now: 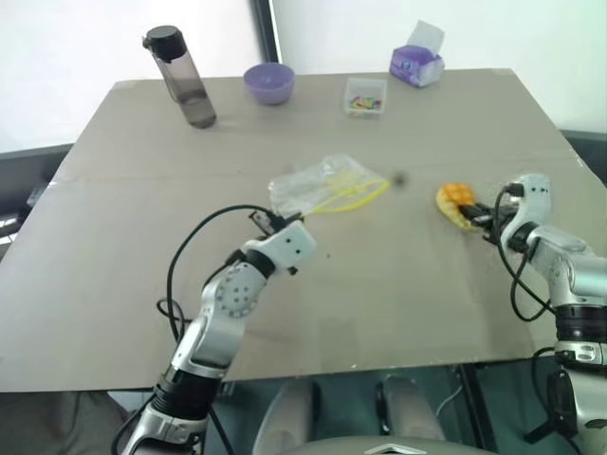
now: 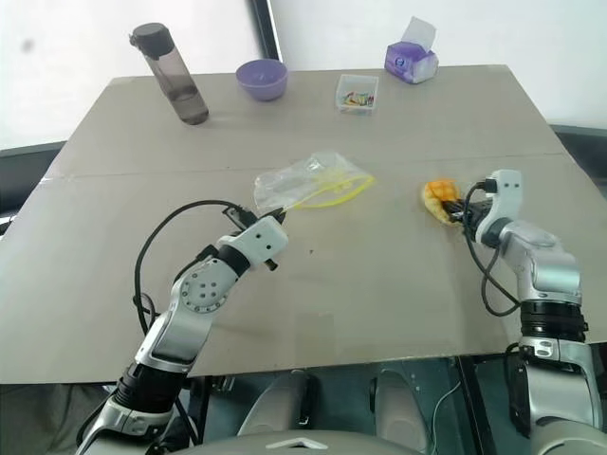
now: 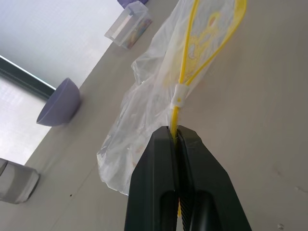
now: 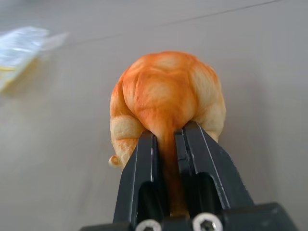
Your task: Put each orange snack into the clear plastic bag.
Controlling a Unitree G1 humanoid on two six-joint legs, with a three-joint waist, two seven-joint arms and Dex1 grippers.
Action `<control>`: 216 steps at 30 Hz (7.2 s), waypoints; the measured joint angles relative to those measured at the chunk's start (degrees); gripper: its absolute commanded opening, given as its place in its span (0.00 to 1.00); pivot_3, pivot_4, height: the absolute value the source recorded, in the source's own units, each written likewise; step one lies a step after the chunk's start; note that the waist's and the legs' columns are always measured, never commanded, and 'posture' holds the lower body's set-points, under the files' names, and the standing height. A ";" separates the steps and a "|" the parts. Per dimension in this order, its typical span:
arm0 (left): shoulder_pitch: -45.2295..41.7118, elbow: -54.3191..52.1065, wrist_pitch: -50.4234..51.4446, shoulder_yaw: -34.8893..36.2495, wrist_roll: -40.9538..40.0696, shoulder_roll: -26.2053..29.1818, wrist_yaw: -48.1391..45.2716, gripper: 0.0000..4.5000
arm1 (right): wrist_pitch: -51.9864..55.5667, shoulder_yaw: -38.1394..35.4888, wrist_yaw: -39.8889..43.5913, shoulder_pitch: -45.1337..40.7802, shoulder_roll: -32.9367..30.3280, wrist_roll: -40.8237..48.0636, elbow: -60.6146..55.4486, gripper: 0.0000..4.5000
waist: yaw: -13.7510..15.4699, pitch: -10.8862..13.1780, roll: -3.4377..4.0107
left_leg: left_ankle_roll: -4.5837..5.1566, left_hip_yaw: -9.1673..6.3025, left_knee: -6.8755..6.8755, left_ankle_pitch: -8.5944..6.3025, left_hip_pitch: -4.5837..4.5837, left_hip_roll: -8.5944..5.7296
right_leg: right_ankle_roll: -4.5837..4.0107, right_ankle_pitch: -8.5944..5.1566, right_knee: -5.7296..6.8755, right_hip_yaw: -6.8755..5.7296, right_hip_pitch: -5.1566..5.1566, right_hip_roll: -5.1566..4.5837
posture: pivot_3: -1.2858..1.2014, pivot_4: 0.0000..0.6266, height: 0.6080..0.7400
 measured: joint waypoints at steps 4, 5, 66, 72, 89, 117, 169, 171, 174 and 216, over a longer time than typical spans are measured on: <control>-1.13 0.83 -0.18 -0.17 0.00 -0.22 0.11 0.00 | 6.12 1.35 5.76 -0.07 -1.51 7.19 -10.25 0.07 | 0.27 0.00 0.00 | 0.01 -0.05 0.00 0.00 -0.02 -0.01 | 0.00 0.00 -0.05 -0.04 0.02 -0.01 | 0.52 0.24 1.00; -1.13 0.92 -0.21 -0.25 0.03 -0.24 0.13 0.00 | 7.47 2.00 6.21 -0.06 -1.83 8.05 -12.15 0.07 | 0.30 -0.01 -0.01 | 0.01 -0.06 0.00 -0.01 -0.02 -0.02 | 0.00 0.00 -0.06 -0.06 0.02 -0.01 | 0.52 0.24 1.00; -2.95 3.34 -5.74 -2.93 0.13 -3.02 -0.86 0.00 | 11.72 19.84 17.85 3.38 -19.47 4.95 -24.37 0.85 | 0.55 0.01 0.00 | 0.05 -0.13 0.03 -0.03 -0.17 -0.09 | 0.01 -0.01 -0.21 -0.18 -0.01 -0.06 | 0.52 0.24 1.00; -2.44 3.38 -4.89 -2.64 -0.74 -3.63 -0.56 0.00 | -5.31 21.78 12.90 2.99 -19.85 -9.20 -13.86 0.85 | -0.83 0.01 -0.05 | 0.04 0.01 0.03 -0.02 0.14 0.00 | 0.02 0.00 0.04 -0.04 0.08 0.03 | 0.52 0.24 1.00; -2.97 3.88 -4.82 -2.70 -1.21 -3.72 -0.56 0.00 | -24.59 26.57 4.85 -4.02 -4.40 -24.31 0.23 0.74 | 0.39 0.01 -0.05 | -0.22 -0.02 0.02 0.13 -0.04 -0.06 | 0.02 0.00 -0.15 -0.05 0.00 -0.05 | 0.52 0.24 1.00; -22.57 4.71 -1.76 0.84 -5.25 -5.03 -1.12 0.00 | -15.97 17.63 11.04 -18.22 -11.86 -19.47 -7.11 0.01 | 0.32 0.03 -0.05 | -0.22 -0.09 0.03 0.13 -0.28 -0.07 | 0.02 0.00 -0.19 -0.14 -0.17 -0.04 | 0.52 0.24 1.00; -21.47 1.61 -2.01 -2.54 -1.71 2.22 -7.71 0.00 | -33.99 30.49 14.02 -26.61 2.26 -28.50 -3.98 0.26 | -0.09 0.03 -0.05 | -0.23 -0.16 0.09 0.13 -0.38 -0.10 | 0.02 0.00 -0.15 -0.18 -0.26 -0.04 | 0.52 0.24 1.00; -21.47 1.58 -2.04 -2.54 -1.72 2.21 -7.73 0.00 | -33.84 30.49 14.62 -26.59 2.01 -28.47 -4.23 0.26 | -0.09 0.03 -0.05 | -0.23 -0.15 0.09 0.13 -0.38 -0.10 | 0.02 0.00 -0.15 -0.18 -0.26 -0.04 | 0.52 0.24 1.00; -21.47 1.51 -2.22 -2.54 -1.74 2.22 -7.73 0.00 | -33.27 30.49 15.59 -26.35 1.52 -28.43 -5.06 0.26 | -0.09 0.03 -0.05 | -0.23 -0.15 0.09 0.13 -0.38 -0.10 | 0.02 0.00 -0.15 -0.18 -0.26 -0.04 | 0.52 0.24 1.00; -21.47 1.51 -2.22 -2.54 -2.03 2.23 -7.78 0.00 | -32.32 30.42 15.88 -25.57 0.09 -28.61 -6.19 0.00 | -0.10 0.03 -0.05 | -0.23 -0.15 0.09 0.13 -0.37 -0.10 | 0.02 0.00 -0.14 -0.18 -0.26 -0.04 | 0.52 0.24 1.00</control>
